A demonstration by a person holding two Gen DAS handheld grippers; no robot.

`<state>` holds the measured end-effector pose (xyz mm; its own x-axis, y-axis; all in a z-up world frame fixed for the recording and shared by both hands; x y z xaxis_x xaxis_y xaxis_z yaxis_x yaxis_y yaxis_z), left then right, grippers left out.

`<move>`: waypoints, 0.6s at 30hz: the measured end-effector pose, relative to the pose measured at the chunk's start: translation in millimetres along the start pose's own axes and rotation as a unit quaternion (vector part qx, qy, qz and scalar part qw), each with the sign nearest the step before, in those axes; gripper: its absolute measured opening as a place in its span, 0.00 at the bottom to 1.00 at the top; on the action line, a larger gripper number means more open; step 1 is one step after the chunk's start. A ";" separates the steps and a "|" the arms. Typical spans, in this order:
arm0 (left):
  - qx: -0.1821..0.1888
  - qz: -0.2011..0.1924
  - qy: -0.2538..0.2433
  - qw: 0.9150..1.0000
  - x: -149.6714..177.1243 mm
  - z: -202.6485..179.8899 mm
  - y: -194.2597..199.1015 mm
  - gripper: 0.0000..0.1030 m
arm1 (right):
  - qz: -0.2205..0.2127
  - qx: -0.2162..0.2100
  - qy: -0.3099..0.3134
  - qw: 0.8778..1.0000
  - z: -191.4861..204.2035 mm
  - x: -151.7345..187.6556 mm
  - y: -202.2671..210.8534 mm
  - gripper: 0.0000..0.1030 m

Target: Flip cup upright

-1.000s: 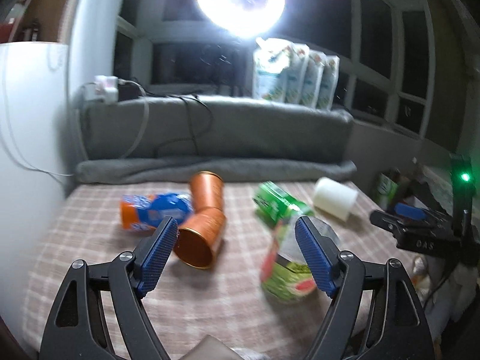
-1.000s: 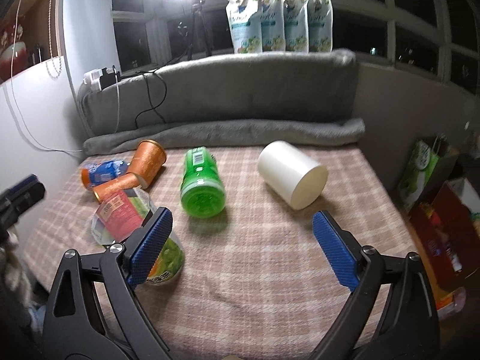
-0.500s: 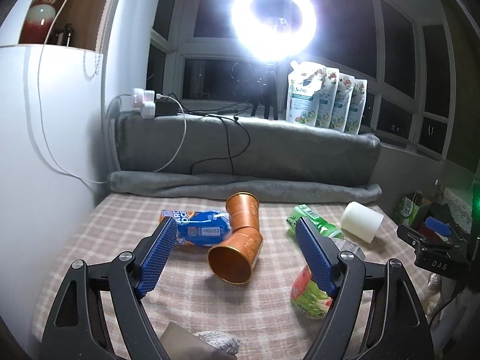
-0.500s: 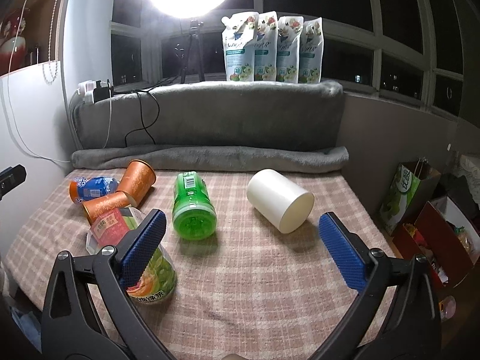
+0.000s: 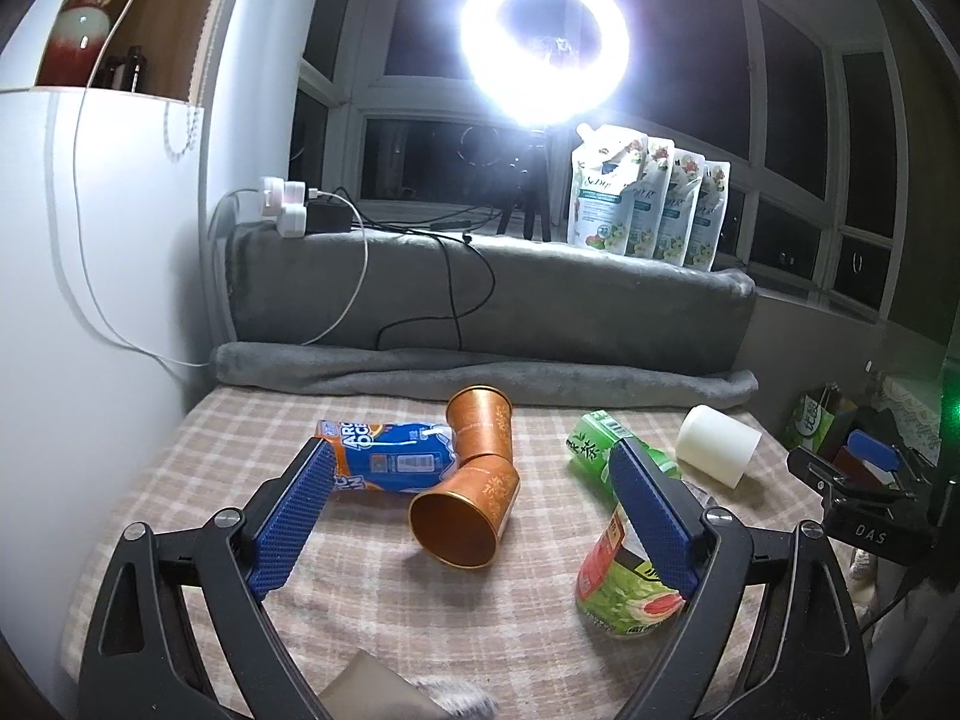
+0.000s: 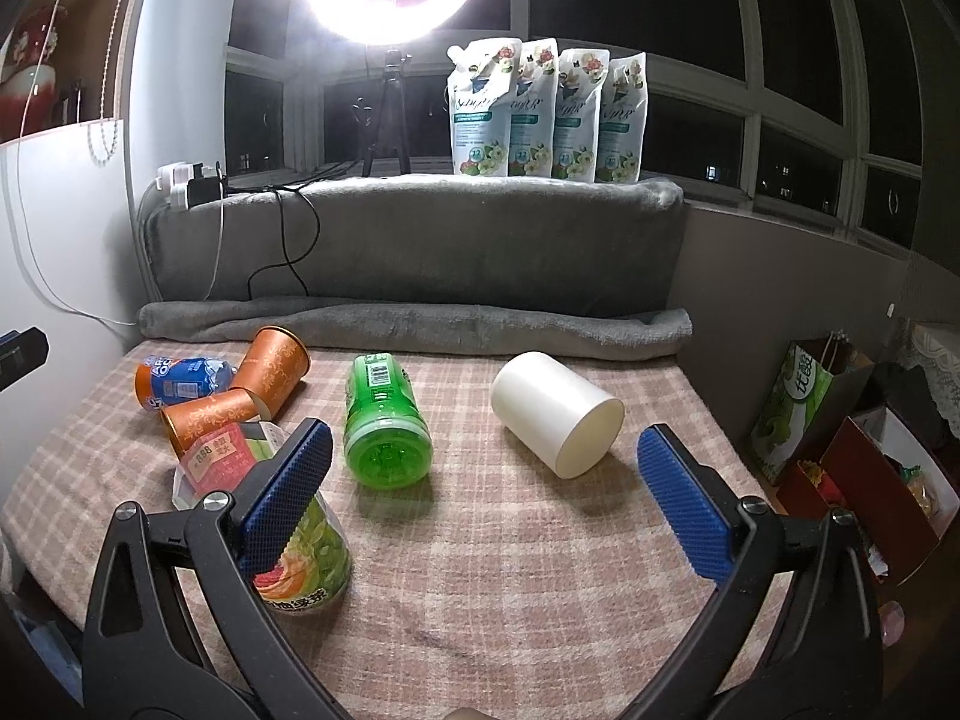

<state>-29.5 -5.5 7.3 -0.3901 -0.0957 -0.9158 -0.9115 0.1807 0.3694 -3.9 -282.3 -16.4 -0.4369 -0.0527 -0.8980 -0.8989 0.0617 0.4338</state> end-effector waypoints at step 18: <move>0.007 0.009 0.010 1.000 2.8 1.8 -2.2 0.90 | 0.001 0.000 0.003 1.000 1.8 0.4 0.9 1.00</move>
<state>-28.3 -4.4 3.7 -0.4085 -0.1119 -0.9059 -0.9026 0.1967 0.3828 -4.8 -280.5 -16.5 -0.4392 -0.0594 -0.8964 -0.8979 0.0615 0.4358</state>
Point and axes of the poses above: each gripper's, at about its wrist camera, not at the fingertips, and y roughly against the way its jaws point, z to its left, x to its underside, the point moved 2 cm from there along -y, roughly the way its jaws point, and after that the axes turned 7 degrees about x, right-handed, at the moved point
